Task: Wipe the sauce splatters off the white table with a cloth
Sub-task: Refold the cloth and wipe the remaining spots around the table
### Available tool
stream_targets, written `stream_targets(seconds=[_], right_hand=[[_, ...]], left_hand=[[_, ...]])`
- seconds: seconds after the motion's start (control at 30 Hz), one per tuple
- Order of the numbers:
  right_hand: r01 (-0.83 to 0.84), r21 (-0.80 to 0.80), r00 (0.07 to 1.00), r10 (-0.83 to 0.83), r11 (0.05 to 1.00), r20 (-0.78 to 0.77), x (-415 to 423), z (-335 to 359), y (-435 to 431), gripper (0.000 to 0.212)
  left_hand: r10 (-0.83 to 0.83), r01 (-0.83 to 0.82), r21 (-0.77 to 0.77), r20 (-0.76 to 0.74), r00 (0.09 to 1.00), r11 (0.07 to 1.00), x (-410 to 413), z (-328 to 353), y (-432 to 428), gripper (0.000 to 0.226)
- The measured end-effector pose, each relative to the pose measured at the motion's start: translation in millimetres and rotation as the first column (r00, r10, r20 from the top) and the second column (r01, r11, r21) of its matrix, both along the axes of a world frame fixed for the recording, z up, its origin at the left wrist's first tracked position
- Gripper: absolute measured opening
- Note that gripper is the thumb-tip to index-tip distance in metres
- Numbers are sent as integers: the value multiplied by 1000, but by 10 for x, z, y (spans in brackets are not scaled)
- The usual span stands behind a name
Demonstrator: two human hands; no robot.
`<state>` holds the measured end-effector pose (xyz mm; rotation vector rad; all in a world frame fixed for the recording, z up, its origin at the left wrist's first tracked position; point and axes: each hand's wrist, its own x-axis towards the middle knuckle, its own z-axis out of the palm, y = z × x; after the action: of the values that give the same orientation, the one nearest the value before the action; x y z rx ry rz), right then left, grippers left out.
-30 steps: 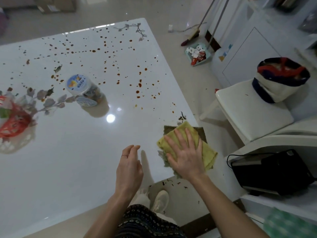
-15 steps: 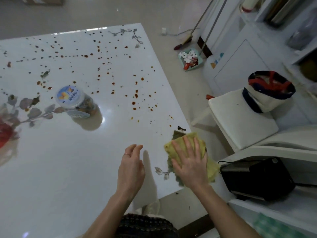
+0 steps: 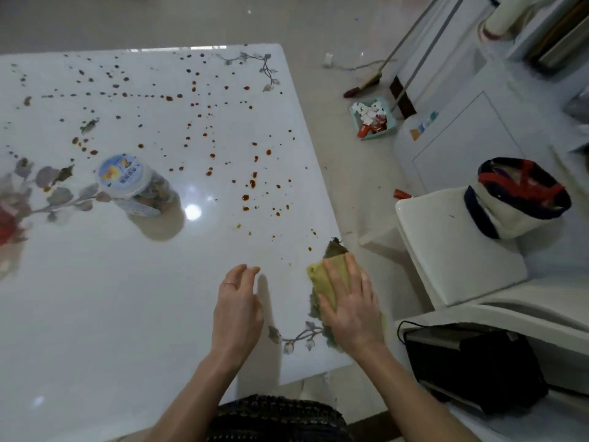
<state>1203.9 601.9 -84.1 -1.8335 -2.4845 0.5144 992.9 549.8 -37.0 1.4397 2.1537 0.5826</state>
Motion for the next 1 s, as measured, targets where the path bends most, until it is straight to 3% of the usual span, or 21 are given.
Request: stream_targets(seconds=[0.13, 0.3, 0.47, 0.63, 0.83, 0.93, 1.0], right_hand=[[8, -6, 992, -8, 1000, -125, -29, -85, 301, 65], [-162, 120, 981, 173, 979, -83, 207, -193, -155, 63], [-240, 172, 959, 261, 955, -111, 76, -204, 370, 64], [-225, 187, 967, 243, 956, -75, -13, -249, 447, 66], [-450, 267, 881, 473, 852, -23, 244, -189, -51, 63], [-570, 276, 795, 605, 774, -53, 82, -166, 334, 59], [-541, 262, 815, 575, 799, -74, -120, -162, 725, 57]], left_hand=[[157, -157, -2, -34, 987, 988, 193, 7, 20, 49], [313, -312, 20, -60, 948, 950, 486, 15, 37, 45], [433, -432, 40, -52, 900, 901, 745, 64, 25, 47], [474, -473, 37, -72, 877, 880, 881, 98, -112, 50], [495, -495, 16, -46, 868, 869, 877, 99, -98, 43], [483, -483, 14, -34, 875, 875, 863, 104, -67, 46], [472, -472, 8, -41, 881, 882, 831, 112, -58, 49]])
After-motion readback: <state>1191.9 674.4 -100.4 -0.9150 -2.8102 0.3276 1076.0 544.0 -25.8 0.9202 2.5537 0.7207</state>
